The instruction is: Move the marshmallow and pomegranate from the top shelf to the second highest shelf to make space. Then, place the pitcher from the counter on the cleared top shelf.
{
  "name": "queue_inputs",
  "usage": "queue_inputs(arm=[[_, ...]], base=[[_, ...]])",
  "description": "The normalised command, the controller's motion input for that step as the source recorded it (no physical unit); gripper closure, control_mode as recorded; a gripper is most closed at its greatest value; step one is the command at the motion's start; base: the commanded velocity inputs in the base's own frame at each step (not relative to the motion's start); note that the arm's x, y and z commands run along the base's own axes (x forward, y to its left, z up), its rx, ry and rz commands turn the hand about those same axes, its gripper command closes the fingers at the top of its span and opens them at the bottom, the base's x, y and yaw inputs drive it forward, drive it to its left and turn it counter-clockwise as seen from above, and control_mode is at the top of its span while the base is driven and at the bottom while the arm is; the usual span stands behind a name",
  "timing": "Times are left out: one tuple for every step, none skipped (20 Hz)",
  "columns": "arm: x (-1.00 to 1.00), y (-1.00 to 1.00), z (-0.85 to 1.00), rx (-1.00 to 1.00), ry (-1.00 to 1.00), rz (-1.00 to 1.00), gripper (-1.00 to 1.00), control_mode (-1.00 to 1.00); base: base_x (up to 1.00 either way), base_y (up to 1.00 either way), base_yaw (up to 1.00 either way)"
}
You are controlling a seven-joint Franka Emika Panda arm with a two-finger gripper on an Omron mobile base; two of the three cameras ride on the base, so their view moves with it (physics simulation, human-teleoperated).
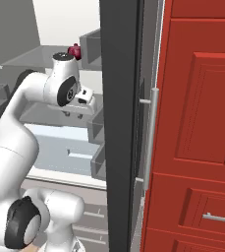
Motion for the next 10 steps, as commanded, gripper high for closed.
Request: queue_inputs(arm=[[-0.01,0.0,0.0,0.0,0.0,0.0,-1.0,-1.0],[-0.06,0.0,0.0,0.0,-0.04,0.0,-1.0,-1.0],[-0.26,0.01,0.0,-0.01,-0.33,0.0,-1.0,-1.0],[-0.4,0.0,0.0,0.0,-0.49,0.0,-1.0,-1.0],[-0.41,0.0,0.0,0.0,-0.54,0.0,-1.0,-1.0],[-0.4,0.01,0.0,0.0,-0.58,0.0,-1.0,-1.0],[-0.3,0.0,0.01,0.0,-0.57,0.0,-1.0,-1.0],[-0.22,0.0,0.05,0.0,-0.55,0.0,-1.0,-1.0],[-0.25,0.0,0.19,0.0,-0.57,0.0,-1.0,-1.0],[-0.26,0.0,0.24,0.0,-0.56,0.0,-1.0,-1.0]], base=[[0.0,0.0,0.0],[0.0,0.0,0.0],[0.0,0.0,0.0],[0.0,0.0,0.0],[0.0,0.0,0.0],[0.0,0.0,0.0],[0.0,0.0,0.0],[0.0,0.0,0.0],[0.0,0.0,0.0],[0.0,0.0,0.0]])
